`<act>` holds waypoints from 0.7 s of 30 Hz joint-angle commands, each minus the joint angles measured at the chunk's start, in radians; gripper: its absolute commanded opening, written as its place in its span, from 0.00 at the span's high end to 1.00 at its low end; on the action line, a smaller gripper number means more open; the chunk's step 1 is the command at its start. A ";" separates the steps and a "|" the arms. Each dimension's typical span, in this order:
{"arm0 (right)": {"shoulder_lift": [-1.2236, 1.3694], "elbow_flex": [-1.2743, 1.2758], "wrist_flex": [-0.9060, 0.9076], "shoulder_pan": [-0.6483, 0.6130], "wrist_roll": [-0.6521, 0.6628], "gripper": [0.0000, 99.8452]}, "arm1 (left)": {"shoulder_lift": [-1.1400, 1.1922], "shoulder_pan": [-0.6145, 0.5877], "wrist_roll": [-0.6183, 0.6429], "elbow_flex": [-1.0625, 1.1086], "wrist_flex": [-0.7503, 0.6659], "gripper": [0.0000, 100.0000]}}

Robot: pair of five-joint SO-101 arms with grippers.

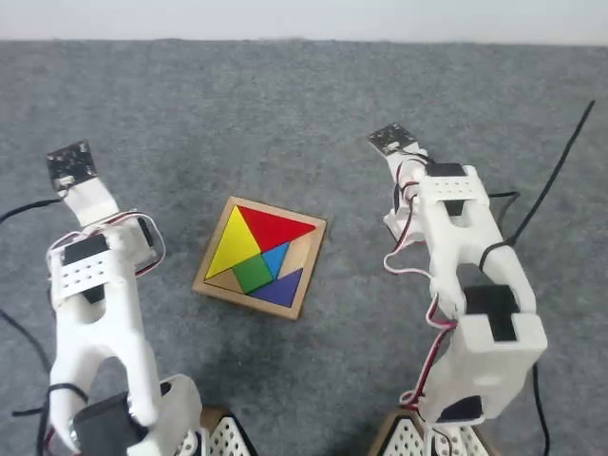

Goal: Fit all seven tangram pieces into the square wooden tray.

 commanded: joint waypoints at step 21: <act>-0.019 -0.155 0.056 0.008 -0.152 0.99 | -0.041 -0.006 -0.015 -0.005 -0.023 0.96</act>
